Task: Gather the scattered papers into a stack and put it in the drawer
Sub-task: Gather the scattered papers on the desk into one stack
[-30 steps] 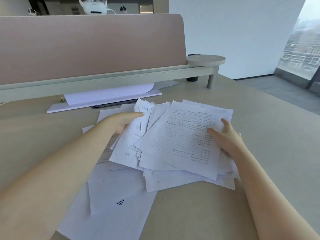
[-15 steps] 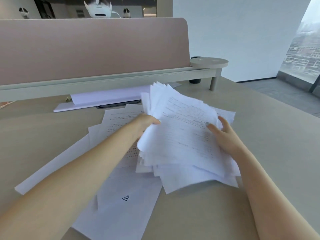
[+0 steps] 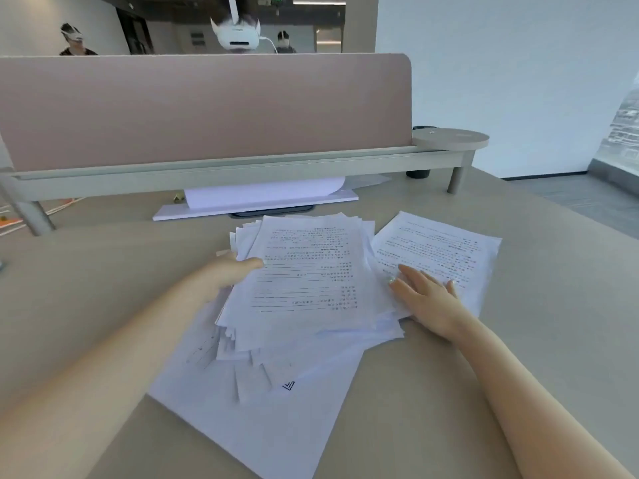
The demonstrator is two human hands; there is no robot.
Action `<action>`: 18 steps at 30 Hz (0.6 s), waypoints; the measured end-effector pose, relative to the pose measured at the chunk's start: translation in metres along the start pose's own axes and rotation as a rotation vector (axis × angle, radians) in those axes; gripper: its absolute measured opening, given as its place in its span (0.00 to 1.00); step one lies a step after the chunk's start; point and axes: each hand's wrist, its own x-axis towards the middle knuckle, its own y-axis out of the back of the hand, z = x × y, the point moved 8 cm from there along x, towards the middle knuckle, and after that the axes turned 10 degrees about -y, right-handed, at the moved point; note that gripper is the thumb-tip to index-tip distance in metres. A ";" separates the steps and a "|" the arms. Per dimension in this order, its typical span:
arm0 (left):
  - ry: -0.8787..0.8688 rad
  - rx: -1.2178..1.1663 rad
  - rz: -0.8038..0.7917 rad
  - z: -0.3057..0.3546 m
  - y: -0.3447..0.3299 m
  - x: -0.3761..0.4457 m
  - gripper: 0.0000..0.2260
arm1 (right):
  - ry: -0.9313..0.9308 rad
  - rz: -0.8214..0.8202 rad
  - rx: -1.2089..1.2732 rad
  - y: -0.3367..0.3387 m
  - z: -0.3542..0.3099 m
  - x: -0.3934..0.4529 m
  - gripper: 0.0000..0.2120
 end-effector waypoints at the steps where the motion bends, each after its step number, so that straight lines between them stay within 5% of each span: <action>1: 0.008 -0.053 0.035 0.000 0.003 0.000 0.21 | 0.007 0.010 -0.015 -0.002 -0.003 -0.002 0.26; 4: 0.077 -0.285 0.127 -0.004 0.016 0.004 0.08 | 0.057 -0.008 -0.013 -0.011 -0.015 -0.008 0.27; 9: 0.144 -0.725 0.140 -0.013 0.022 0.001 0.04 | 0.103 -0.046 0.070 -0.015 -0.019 -0.005 0.32; 13: 0.105 -0.680 0.078 -0.009 0.013 -0.007 0.12 | 0.138 -0.055 0.111 -0.014 -0.022 -0.004 0.30; 18: 0.147 -0.416 0.025 -0.008 -0.009 -0.020 0.10 | 0.160 -0.084 0.162 -0.014 -0.025 -0.010 0.18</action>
